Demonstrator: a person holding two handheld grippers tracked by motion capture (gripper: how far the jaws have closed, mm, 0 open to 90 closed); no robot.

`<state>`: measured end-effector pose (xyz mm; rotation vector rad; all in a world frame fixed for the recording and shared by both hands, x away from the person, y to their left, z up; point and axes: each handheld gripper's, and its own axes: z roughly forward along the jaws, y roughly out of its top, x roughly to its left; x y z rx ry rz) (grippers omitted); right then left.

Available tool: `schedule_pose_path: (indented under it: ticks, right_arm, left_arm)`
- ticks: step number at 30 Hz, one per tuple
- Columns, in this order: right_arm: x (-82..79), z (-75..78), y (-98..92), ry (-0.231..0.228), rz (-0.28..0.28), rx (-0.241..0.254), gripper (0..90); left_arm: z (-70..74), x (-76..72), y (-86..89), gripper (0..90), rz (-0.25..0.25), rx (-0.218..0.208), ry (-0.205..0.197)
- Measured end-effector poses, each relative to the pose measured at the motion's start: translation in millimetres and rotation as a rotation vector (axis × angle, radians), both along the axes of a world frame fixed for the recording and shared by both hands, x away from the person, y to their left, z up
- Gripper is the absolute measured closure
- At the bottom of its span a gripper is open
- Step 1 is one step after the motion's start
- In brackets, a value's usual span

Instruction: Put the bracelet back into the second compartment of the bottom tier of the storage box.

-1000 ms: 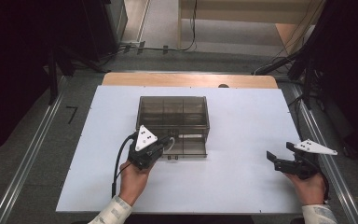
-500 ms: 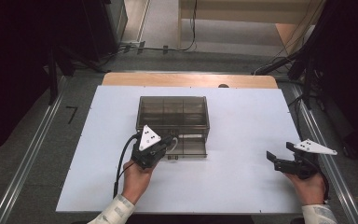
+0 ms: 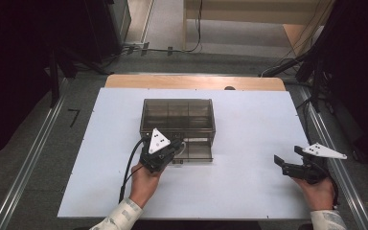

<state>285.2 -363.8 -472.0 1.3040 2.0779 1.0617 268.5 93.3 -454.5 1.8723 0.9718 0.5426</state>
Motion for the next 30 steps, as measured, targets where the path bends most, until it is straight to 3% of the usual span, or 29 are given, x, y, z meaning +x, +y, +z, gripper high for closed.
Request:
schedule_pose_path:
  ticks: [30]
  right_arm:
    - [0.1,0.0,-0.1,-0.001,0.001,0.000,9.1]
  left_arm:
    - [-10.4,7.0,-4.9,85.3,-0.001,0.021,0.018]
